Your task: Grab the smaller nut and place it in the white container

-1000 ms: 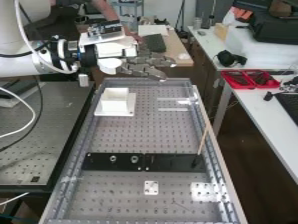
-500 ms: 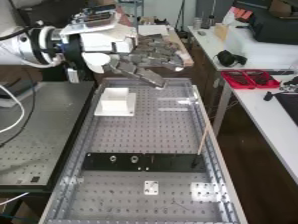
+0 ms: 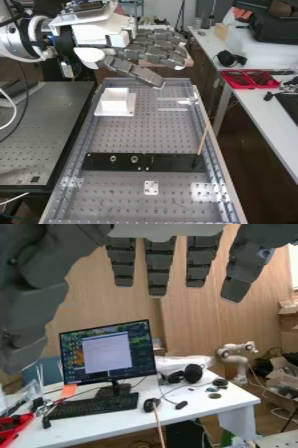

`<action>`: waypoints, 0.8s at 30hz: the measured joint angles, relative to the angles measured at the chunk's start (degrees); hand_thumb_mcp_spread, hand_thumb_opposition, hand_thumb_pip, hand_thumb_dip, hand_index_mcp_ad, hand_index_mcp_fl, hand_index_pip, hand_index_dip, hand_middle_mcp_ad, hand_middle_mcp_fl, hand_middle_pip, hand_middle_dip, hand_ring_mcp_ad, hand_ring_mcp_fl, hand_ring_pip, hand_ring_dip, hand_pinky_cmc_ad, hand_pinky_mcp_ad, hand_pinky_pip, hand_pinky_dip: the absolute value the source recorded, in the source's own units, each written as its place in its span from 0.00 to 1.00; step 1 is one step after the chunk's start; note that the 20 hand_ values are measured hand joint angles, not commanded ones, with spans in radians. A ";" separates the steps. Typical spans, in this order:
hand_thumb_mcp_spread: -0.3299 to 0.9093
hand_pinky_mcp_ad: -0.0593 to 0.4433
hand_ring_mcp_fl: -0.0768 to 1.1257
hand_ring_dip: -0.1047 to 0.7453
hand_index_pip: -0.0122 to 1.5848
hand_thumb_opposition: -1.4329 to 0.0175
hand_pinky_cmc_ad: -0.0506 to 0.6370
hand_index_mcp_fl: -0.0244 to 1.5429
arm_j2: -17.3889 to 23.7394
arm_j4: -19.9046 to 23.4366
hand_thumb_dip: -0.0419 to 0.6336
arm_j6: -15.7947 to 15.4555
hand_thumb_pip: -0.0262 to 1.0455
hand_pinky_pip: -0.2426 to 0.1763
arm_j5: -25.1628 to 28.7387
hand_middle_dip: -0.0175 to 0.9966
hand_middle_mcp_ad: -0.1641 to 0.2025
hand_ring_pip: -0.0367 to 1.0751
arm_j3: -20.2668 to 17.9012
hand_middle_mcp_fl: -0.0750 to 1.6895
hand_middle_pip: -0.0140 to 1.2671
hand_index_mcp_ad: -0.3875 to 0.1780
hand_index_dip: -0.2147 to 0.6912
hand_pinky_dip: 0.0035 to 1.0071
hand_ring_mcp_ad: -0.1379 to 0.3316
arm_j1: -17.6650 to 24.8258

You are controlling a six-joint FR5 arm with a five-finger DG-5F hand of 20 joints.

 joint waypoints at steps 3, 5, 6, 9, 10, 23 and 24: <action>0.37 0.77 0.06 0.28 0.07 0.50 0.67 0.04 0.00 -0.51 0.14 -0.02 0.56 0.36 0.10 0.27 0.59 0.11 0.20 0.08 0.11 0.51 0.59 0.23 0.67 0.15; 0.37 0.77 0.06 0.27 0.07 0.50 0.68 0.04 0.03 -0.55 0.14 -0.02 0.56 0.36 0.20 0.27 0.59 0.11 0.25 0.08 0.11 0.51 0.60 0.23 0.67 0.30; 0.37 0.77 0.06 0.28 0.07 0.50 0.68 0.04 0.09 -0.51 0.14 -0.05 0.56 0.36 0.27 0.27 0.59 0.11 0.24 0.09 0.11 0.51 0.60 0.23 0.67 0.40; 0.37 0.77 0.06 0.28 0.08 0.50 0.68 0.04 0.27 -0.41 0.14 -0.07 0.56 0.36 0.61 0.27 0.59 0.11 0.25 0.09 0.11 0.51 0.60 0.22 0.67 0.61; 0.37 0.77 0.06 0.28 0.08 0.50 0.68 0.04 0.27 -0.44 0.14 -0.05 0.56 0.36 0.66 0.27 0.59 0.11 0.26 0.09 0.11 0.51 0.61 0.22 0.67 0.64; 0.37 0.77 0.06 0.27 0.07 0.50 0.68 0.04 0.01 -1.69 0.14 -0.09 0.56 0.36 -0.10 0.27 0.59 0.11 1.24 0.08 0.11 0.51 0.61 0.20 0.67 1.22; 0.37 0.77 0.06 0.27 0.07 0.50 0.68 0.05 -0.04 -1.98 0.14 -0.12 0.56 0.36 -0.38 0.27 0.59 0.11 1.44 0.09 0.11 0.51 0.61 0.20 0.67 1.16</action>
